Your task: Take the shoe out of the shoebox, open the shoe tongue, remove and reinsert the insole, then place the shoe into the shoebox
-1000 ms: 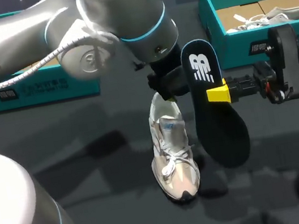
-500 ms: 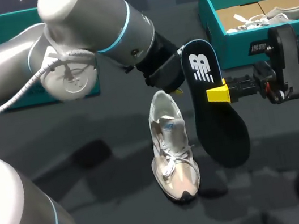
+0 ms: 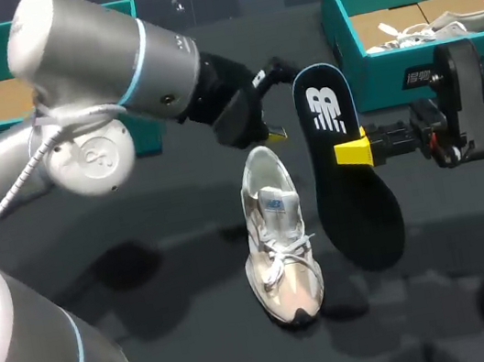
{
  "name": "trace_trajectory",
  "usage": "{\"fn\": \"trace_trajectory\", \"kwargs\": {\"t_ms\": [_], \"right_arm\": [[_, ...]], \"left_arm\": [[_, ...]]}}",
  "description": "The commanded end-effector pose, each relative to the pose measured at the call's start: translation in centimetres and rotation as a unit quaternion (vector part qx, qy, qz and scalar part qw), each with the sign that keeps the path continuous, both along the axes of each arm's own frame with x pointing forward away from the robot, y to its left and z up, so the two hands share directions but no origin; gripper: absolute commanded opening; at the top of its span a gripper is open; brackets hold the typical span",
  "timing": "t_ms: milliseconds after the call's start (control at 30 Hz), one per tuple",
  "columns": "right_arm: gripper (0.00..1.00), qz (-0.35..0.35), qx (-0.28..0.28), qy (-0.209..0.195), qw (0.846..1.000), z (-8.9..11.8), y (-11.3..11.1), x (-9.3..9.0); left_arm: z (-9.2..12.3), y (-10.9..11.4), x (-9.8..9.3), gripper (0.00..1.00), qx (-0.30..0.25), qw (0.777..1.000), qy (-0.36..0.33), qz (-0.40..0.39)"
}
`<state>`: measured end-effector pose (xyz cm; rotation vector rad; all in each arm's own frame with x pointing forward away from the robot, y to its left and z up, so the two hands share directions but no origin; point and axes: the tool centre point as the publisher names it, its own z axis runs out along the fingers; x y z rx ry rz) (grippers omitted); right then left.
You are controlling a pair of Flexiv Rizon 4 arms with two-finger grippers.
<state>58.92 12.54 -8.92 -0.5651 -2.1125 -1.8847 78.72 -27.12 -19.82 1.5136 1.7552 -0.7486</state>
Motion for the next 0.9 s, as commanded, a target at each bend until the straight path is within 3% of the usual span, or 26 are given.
{"fn": "trace_trajectory", "kwargs": {"t_ms": [33,333,500,633,900], "right_arm": [[0.00,-0.002,-0.001,0.000,1.000,0.0,0.1,-0.2],[0.00,-0.002,-0.001,0.000,1.000,0.0,0.1,-0.2],[0.00,-0.002,-0.001,0.000,1.000,0.0,0.1,-0.2],[0.00,-0.002,-0.001,0.000,1.000,0.0,0.1,-0.2],[0.00,0.013,0.019,0.056,0.998,0.5,-3.2,3.8]], "left_arm": [[-0.2,1.2,-0.7,1.00,-0.121,0.992,-0.021,0.002],[-0.2,1.2,-0.7,1.00,-0.121,0.992,-0.021,0.002],[0.3,1.3,0.2,1.00,-0.195,0.981,-0.013,-0.008],[1.7,1.9,0.0,1.00,-0.217,0.976,-0.030,-0.015],[2.8,2.9,-0.7,1.00,-0.234,0.970,-0.063,-0.032]]}}
